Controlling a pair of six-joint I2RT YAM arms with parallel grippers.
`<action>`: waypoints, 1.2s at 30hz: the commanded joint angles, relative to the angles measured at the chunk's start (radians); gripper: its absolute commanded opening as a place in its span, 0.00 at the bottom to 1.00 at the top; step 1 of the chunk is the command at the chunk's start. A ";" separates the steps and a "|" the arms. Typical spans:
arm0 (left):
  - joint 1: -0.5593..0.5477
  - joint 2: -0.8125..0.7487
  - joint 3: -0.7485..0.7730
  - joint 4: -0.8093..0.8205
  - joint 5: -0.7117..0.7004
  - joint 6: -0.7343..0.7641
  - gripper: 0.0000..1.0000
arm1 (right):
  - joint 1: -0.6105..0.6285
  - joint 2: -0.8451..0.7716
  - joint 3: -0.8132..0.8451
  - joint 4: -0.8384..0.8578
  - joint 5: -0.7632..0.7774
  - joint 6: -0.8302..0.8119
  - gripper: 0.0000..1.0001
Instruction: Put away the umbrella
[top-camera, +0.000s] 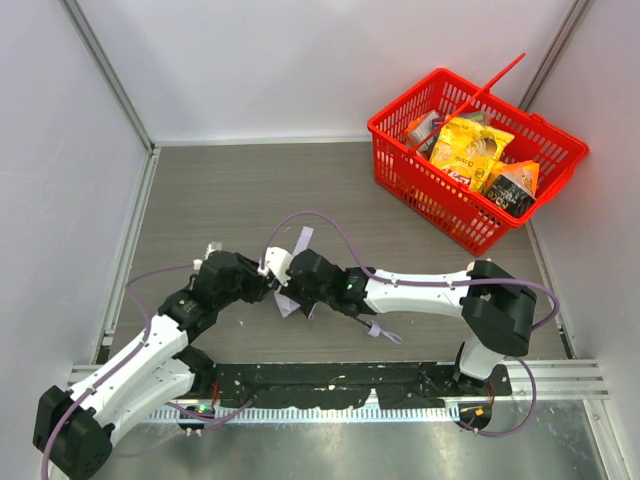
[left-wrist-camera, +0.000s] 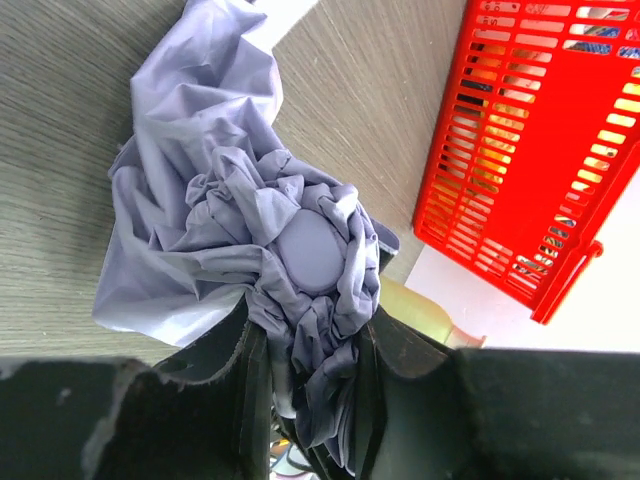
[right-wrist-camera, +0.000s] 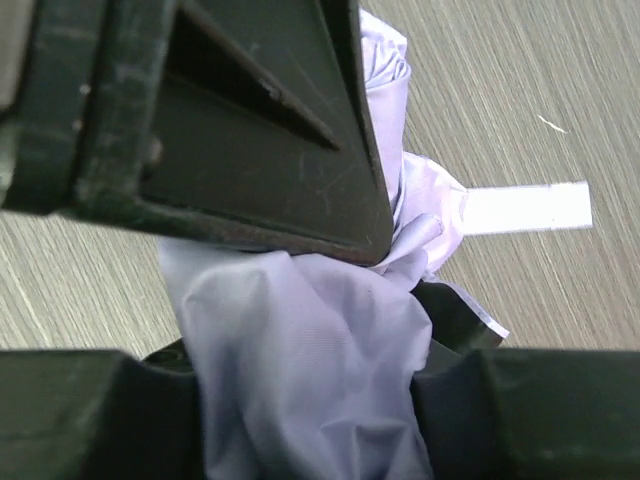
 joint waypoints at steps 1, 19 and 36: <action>-0.021 -0.022 0.005 0.032 0.173 0.004 0.00 | -0.051 0.005 -0.016 0.136 0.067 0.028 0.19; -0.012 -0.133 0.229 -0.010 -0.049 0.402 0.83 | -0.244 -0.200 0.016 0.049 -0.134 0.099 0.01; -0.012 -0.443 0.209 -0.268 -0.191 0.570 0.85 | -0.180 0.166 0.213 0.376 0.601 -0.619 0.01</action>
